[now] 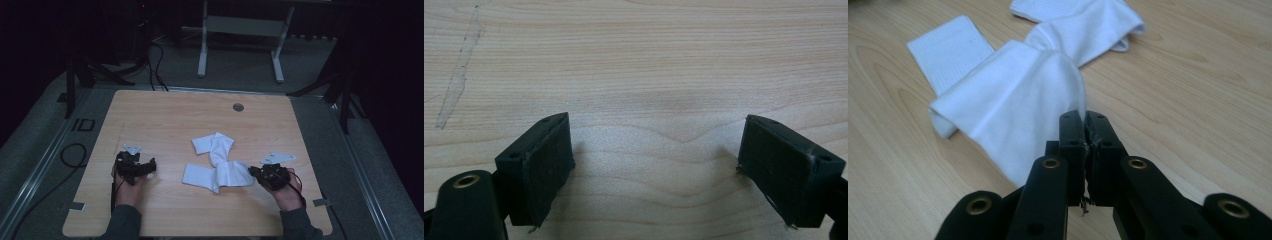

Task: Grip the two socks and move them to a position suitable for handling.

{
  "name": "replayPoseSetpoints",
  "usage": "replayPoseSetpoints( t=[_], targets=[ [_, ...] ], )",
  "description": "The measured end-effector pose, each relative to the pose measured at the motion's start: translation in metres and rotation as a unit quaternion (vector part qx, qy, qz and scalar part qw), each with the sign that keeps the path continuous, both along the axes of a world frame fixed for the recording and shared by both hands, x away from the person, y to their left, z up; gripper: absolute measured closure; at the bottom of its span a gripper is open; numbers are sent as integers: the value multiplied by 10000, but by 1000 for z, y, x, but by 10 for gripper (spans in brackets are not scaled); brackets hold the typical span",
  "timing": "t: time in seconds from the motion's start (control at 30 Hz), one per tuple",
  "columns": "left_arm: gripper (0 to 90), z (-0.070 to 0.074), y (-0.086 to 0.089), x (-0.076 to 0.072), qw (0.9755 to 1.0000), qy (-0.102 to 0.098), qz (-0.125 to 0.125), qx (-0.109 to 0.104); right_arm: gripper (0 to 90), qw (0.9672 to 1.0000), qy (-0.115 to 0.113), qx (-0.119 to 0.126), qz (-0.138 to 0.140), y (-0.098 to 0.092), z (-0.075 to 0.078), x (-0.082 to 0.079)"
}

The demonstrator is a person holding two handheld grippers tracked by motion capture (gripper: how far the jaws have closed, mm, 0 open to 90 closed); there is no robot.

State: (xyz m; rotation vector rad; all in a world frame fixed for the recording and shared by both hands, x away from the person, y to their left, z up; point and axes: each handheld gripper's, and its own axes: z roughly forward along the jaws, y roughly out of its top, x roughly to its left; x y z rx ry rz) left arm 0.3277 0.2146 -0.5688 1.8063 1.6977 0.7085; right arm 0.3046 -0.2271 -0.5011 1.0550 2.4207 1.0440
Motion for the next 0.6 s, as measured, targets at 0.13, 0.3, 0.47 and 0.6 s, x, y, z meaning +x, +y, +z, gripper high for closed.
replayPoseSetpoints(
  t=[0.13,0.3,0.47,0.6],
  targets=[
    [141,0,0,0,10000,-1,1,-1,866,9999,38,12,-97,-4,-3,0],
    [140,0,0,0,10000,0,0,0,856,9999,42,-39,-156,-7,-4,-1],
    [141,0,0,0,10000,0,3,1,728,9995,-74,-41,-306,-10,-1,-1],
    [141,0,0,0,10000,-1,2,-1,713,9995,-175,-76,-233,-5,2,-2]
  ],
)
